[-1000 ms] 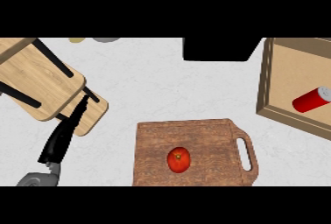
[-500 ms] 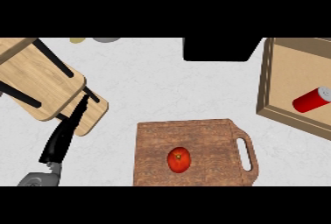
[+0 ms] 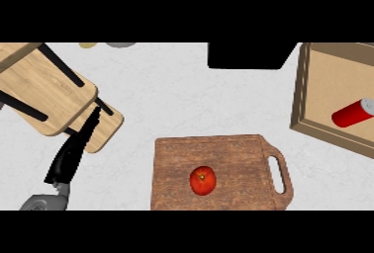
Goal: Pick the can from the cutting board and place it in the cardboard box
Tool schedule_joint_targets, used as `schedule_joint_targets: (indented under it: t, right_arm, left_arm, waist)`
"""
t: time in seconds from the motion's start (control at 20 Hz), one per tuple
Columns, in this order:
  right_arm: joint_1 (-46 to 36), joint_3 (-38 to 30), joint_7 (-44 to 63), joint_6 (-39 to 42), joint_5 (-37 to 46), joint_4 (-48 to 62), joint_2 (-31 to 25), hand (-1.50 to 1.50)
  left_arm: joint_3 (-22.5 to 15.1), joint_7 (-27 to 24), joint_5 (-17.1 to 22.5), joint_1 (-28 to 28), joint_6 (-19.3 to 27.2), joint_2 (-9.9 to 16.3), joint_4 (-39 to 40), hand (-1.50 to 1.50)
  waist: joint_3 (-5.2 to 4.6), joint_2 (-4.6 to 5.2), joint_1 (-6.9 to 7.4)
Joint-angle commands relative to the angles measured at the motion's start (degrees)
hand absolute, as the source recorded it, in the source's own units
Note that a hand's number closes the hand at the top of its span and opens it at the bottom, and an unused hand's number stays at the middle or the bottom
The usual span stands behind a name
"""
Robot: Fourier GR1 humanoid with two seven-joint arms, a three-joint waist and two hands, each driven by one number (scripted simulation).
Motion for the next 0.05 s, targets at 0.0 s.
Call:
schedule_joint_targets:
  t: [0.0]
  right_arm:
    - [1.4,0.7,-0.3,2.7,-0.1,2.5,-2.5,-1.50]
  left_arm:
    - [-0.1,-0.7,-1.2,-4.1,0.5,-0.5,1.7,0.00]
  waist:
    - [-0.08,0.30,-0.17]
